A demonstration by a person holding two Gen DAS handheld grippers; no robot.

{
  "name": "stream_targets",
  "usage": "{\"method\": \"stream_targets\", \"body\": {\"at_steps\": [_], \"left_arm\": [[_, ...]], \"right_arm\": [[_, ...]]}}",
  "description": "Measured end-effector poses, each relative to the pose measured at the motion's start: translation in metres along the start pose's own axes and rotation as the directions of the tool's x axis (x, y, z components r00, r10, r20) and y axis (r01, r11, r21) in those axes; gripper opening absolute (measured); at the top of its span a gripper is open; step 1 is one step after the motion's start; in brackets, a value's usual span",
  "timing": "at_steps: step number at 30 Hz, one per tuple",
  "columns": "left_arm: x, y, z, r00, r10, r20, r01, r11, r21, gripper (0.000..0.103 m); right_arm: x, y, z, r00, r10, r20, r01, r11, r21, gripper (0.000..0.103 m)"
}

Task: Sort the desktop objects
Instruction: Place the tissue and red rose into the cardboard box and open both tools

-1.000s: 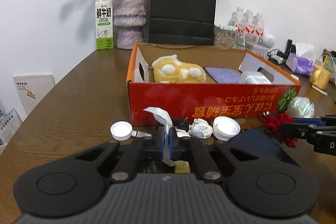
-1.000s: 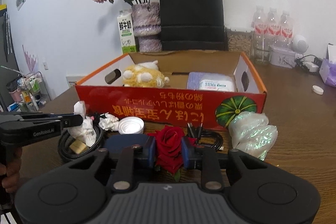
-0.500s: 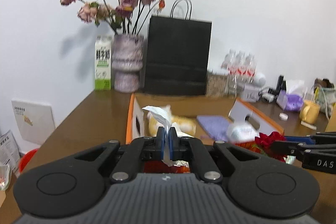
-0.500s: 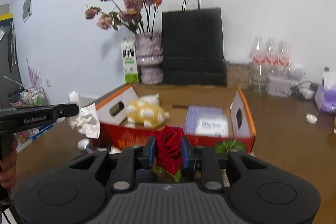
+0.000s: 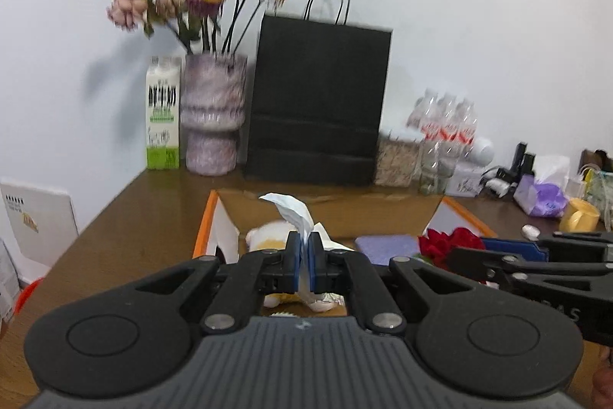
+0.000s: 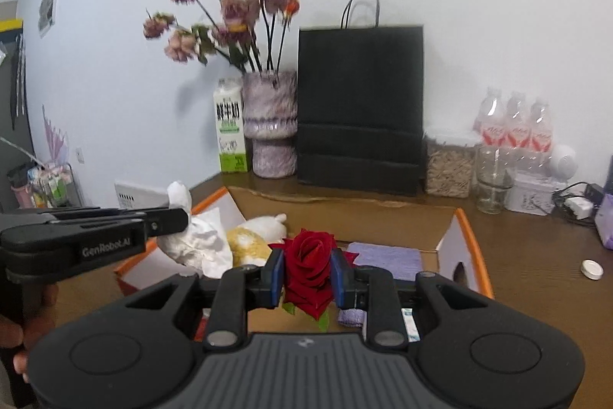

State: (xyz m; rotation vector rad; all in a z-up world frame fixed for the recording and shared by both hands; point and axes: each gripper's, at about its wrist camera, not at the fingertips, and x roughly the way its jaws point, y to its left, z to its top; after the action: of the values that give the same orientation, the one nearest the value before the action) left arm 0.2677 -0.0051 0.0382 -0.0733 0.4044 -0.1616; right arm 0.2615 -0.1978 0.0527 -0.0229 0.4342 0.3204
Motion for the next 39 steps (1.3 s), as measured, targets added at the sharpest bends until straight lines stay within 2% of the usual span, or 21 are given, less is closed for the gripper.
{"method": "stream_targets", "body": {"at_steps": [4, 7, 17, 21, 22, 24, 25, 26, 28, 29, 30, 31, 32, 34, 36, 39], "left_arm": [[0.019, 0.013, -0.012, 0.997, -0.016, -0.070, 0.014, 1.000, -0.027, 0.005], [0.027, 0.015, -0.020, 0.995, -0.007, -0.100, 0.005, 1.000, -0.020, 0.005], [0.038, 0.004, -0.035, 0.989, 0.012, -0.149, -0.006, 0.999, 0.038, 0.006], [0.037, 0.003, -0.036, 0.989, 0.031, -0.147, -0.025, 0.999, 0.048, 0.010], [0.036, 0.003, -0.037, 0.989, 0.034, -0.142, -0.027, 0.998, 0.050, 0.015], [0.033, 0.002, -0.037, 0.991, 0.040, -0.128, -0.033, 0.998, 0.057, 0.036], [0.031, 0.002, -0.037, 0.992, 0.043, -0.116, -0.036, 0.997, 0.061, 0.042], [0.027, 0.000, -0.036, 0.994, 0.044, -0.100, -0.037, 0.997, 0.070, 0.042], [0.022, -0.002, -0.035, 0.996, 0.052, -0.074, -0.046, 0.996, 0.080, 0.052], [0.018, -0.003, -0.035, 0.997, 0.058, -0.054, -0.053, 0.995, 0.086, 0.061], [0.014, -0.004, -0.034, 0.997, 0.064, -0.037, -0.061, 0.994, 0.090, 0.069], [0.010, -0.005, -0.034, 0.997, 0.080, -0.017, -0.078, 0.993, 0.094, 0.079], [0.007, -0.006, -0.033, 0.994, 0.107, 0.006, -0.107, 0.989, 0.098, 0.089], [0.002, -0.007, -0.033, 0.986, 0.163, 0.047, -0.167, 0.981, 0.100, 0.103], [-0.001, -0.007, -0.032, 0.980, 0.187, 0.074, -0.194, 0.976, 0.097, 0.103], [-0.003, -0.006, -0.030, 0.980, 0.182, 0.078, -0.189, 0.977, 0.094, 0.103]], "right_arm": [[0.037, -0.004, -0.004, 0.998, 0.024, -0.053, -0.023, 1.000, 0.014, 0.024], [0.049, -0.006, -0.015, 0.995, 0.038, -0.097, -0.036, 0.999, 0.019, 0.024], [0.056, -0.010, -0.030, 0.991, 0.039, -0.130, -0.036, 0.999, 0.025, 0.025], [0.054, -0.011, -0.031, 0.991, 0.039, -0.125, -0.035, 0.999, 0.033, 0.033], [0.053, -0.012, -0.031, 0.992, 0.038, -0.123, -0.034, 0.999, 0.036, 0.034], [0.051, -0.013, -0.030, 0.992, 0.040, -0.119, -0.036, 0.998, 0.042, 0.039], [0.049, -0.014, -0.031, 0.993, 0.040, -0.115, -0.036, 0.998, 0.044, 0.044], [0.048, -0.014, -0.030, 0.993, 0.038, -0.111, -0.034, 0.998, 0.044, 0.046], [0.043, -0.014, -0.029, 0.995, 0.032, -0.096, -0.029, 0.999, 0.039, 0.063], [0.040, -0.013, -0.029, 0.996, 0.026, -0.085, -0.023, 0.999, 0.034, 0.067], [0.037, -0.013, -0.028, 0.997, 0.018, -0.073, -0.016, 1.000, 0.027, 0.075], [0.033, -0.011, -0.028, 0.998, 0.008, -0.056, -0.006, 1.000, 0.020, 0.084], [0.029, -0.011, -0.027, 0.999, -0.004, -0.040, 0.005, 1.000, 0.016, 0.087], [0.023, -0.012, -0.026, 1.000, -0.022, -0.017, 0.023, 1.000, 0.015, 0.098], [0.021, -0.015, -0.025, 1.000, -0.024, -0.013, 0.024, 0.999, 0.025, 0.103], [0.019, -0.016, -0.024, 0.999, -0.030, -0.016, 0.030, 0.999, 0.022, 0.103]]}}
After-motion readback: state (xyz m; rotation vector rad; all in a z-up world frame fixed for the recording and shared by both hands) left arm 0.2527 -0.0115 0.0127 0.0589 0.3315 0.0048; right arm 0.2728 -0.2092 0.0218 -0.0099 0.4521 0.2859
